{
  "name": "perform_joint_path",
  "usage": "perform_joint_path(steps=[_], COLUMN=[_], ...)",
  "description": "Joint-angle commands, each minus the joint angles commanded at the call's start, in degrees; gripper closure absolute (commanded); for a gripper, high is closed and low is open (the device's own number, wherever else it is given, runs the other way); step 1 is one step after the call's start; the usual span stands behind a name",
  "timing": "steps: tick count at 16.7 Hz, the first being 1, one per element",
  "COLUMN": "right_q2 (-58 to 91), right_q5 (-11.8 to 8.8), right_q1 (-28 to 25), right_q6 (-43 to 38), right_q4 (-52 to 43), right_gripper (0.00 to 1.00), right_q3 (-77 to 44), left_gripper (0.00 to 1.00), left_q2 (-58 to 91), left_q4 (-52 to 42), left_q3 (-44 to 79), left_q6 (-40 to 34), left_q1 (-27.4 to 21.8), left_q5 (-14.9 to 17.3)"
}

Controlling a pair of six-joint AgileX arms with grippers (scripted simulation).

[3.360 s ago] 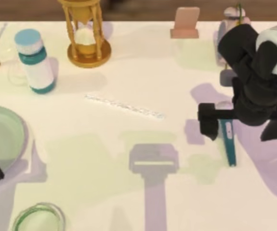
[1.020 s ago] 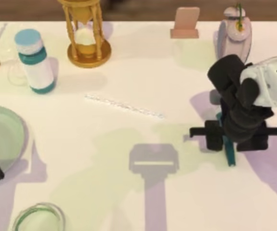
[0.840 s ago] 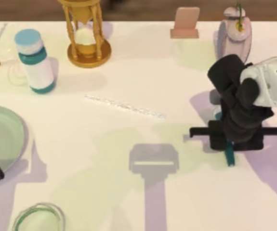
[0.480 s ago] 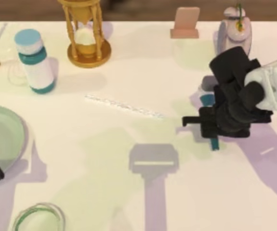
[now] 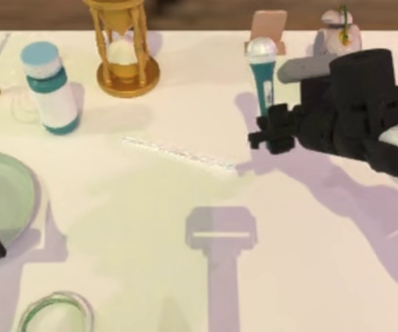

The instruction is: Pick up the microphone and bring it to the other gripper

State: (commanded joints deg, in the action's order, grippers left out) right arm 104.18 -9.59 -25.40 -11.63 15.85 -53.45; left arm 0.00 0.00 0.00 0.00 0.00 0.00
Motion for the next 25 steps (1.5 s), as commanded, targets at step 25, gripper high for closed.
perform_joint_path(steps=[25], right_q2=[-11.81], right_q5=[1.05], right_q1=[-10.52], right_q6=[9.71], right_q4=[42.99], right_gripper=[1.0], right_q3=[12.37], left_gripper=[0.0], left_q2=[0.0], left_q4=[0.0], left_q3=[0.0], left_q6=[0.0], left_q1=[0.0], left_q5=[0.0])
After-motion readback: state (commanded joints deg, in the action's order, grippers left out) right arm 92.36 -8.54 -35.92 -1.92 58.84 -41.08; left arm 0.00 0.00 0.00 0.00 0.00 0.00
